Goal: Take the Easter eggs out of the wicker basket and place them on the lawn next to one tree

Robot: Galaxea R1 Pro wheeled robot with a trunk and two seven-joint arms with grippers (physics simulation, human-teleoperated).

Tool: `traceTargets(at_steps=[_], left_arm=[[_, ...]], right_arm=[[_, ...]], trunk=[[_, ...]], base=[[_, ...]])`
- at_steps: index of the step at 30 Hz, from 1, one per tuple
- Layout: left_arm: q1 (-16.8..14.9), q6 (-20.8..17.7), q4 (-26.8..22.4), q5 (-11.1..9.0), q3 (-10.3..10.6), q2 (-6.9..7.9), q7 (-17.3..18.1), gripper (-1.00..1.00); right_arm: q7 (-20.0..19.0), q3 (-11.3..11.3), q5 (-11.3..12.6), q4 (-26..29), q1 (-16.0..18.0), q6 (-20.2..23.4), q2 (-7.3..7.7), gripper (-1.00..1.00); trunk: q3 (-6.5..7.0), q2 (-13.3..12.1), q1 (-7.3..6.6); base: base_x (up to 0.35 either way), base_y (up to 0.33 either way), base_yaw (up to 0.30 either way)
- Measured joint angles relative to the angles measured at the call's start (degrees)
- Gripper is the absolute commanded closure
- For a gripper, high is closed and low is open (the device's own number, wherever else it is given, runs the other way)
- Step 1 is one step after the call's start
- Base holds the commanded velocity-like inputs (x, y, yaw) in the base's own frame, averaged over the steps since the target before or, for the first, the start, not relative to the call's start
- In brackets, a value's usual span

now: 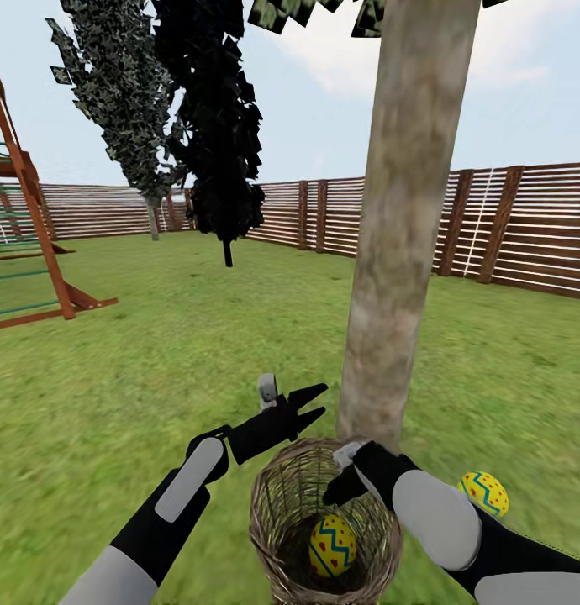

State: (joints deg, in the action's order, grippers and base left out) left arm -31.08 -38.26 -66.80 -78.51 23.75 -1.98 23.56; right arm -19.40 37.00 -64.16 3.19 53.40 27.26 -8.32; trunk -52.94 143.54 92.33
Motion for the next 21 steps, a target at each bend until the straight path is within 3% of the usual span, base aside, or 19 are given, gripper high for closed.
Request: traceTargets(at_steps=[5,15,21], left_arm=[[0.0,0.0,0.07,0.0,0.0,-0.03,-0.01,-1.0],[0.0,0.0,0.2,0.08,0.0,-0.12,-0.01,-1.0],[0.0,0.0,0.25,0.09,-0.05,-0.12,-0.01,-1.0]], right_arm=[[3.7,-0.64,-0.01,-0.65,0.03,-0.42,-1.58,-1.0],[5.5,-0.71,0.12,-0.32,1.74,-0.63,-1.63,-1.0],[6.43,-0.74,0.16,-0.33,1.87,-4.63,-1.63,-1.0]], trunk=[[-1.11,0.07,0.13],[-3.33,0.2,0.39],[-4.66,0.28,0.54]], base=[[0.0,0.0,0.0],[0.0,0.0,0.0],[0.0,0.0,0.0]])
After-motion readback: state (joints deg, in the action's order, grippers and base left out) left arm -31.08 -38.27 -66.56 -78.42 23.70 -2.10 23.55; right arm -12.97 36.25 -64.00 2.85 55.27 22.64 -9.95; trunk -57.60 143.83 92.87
